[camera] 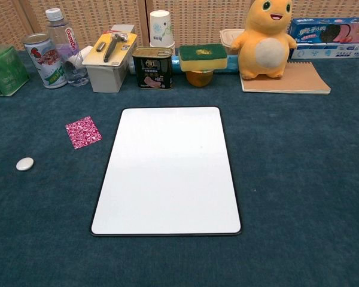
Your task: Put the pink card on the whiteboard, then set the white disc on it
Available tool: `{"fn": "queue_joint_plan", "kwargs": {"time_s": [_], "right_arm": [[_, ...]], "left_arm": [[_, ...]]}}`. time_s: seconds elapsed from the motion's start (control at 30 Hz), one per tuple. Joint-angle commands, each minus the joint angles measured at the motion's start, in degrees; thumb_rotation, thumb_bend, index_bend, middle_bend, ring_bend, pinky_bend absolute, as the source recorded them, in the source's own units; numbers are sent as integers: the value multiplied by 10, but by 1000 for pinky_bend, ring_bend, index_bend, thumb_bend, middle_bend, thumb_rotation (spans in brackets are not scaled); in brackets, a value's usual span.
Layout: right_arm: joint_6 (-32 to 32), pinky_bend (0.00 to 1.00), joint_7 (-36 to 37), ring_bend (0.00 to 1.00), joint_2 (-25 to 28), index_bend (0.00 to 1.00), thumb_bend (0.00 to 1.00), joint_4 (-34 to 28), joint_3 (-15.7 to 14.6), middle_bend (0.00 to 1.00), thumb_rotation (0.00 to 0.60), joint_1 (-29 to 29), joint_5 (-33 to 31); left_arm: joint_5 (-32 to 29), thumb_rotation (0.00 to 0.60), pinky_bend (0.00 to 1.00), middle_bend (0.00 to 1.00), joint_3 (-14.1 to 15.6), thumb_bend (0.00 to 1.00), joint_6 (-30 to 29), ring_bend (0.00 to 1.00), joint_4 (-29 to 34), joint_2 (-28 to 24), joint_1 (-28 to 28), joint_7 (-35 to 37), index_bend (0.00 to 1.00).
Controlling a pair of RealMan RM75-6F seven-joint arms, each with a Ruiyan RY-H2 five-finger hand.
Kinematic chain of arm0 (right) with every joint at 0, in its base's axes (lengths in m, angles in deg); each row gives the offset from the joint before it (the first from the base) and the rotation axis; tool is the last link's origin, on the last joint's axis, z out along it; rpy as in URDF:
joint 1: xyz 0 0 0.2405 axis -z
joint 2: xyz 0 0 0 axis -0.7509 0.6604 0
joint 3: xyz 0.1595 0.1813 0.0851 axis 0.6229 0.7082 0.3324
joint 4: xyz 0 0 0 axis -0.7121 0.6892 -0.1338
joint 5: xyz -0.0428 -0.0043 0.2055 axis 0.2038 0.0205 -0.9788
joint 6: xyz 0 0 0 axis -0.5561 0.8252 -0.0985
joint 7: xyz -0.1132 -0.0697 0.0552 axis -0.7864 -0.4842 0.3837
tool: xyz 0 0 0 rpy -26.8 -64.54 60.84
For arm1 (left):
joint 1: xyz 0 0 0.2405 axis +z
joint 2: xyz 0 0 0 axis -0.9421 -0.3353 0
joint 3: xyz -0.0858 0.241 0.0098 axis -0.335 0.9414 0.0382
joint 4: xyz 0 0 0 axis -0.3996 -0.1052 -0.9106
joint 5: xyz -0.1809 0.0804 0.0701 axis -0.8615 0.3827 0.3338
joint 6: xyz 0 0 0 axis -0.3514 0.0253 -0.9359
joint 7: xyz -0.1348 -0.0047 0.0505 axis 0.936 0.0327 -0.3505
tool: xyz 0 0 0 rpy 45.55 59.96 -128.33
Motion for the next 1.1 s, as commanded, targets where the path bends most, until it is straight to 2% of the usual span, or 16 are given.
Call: {"fn": "queue_joint_plan", "kwargs": {"time_s": [0.03,0.27,0.37,0.5,0.6,0.7,0.83,0.93,1.1], "right_arm": [[10,0,-9,0,-7,131,0,7,6,0,600,1,-4],[28,0,1,0,-22,131,0,19,10,0,600,2,15],[28,0,1,0,-24,131,0,22,10,0,600,3,16],[21,0,-4,0,-27,131,0,21,10,0,600,1,10],[17,0,-11,0,-30,131,0,21,12,0,600,-1,4],[12,0,-17,0,-33,131,0,22,16,0,600,-5,-6],[6,0,-19,0,-33,131,1,24,19,0,600,-6,-17],[6,0,-14,0,-29,131,0,21,21,0,600,-5,-22],[6,0,-3,0,-20,131,0,16,21,0,600,-3,-23]], "left_arm": [[-3,600,102,0,1,125,7,0,3,0,-1,-2,0],[11,600,102,0,3,125,20,0,-1,-2,-13,4,0],[22,600,102,0,-9,125,34,0,-19,3,-35,23,0],[65,600,102,0,-25,130,76,0,-66,6,-98,73,0],[120,600,102,0,-45,130,83,0,-145,26,-154,65,0],[139,600,102,0,-45,130,127,0,-175,36,-202,87,0],[155,600,102,0,-49,142,164,0,-196,49,-244,48,0],[174,600,102,0,-49,147,207,0,-218,71,-282,-18,0],[176,600,102,0,-46,143,264,0,-233,103,-323,-73,0]]}}
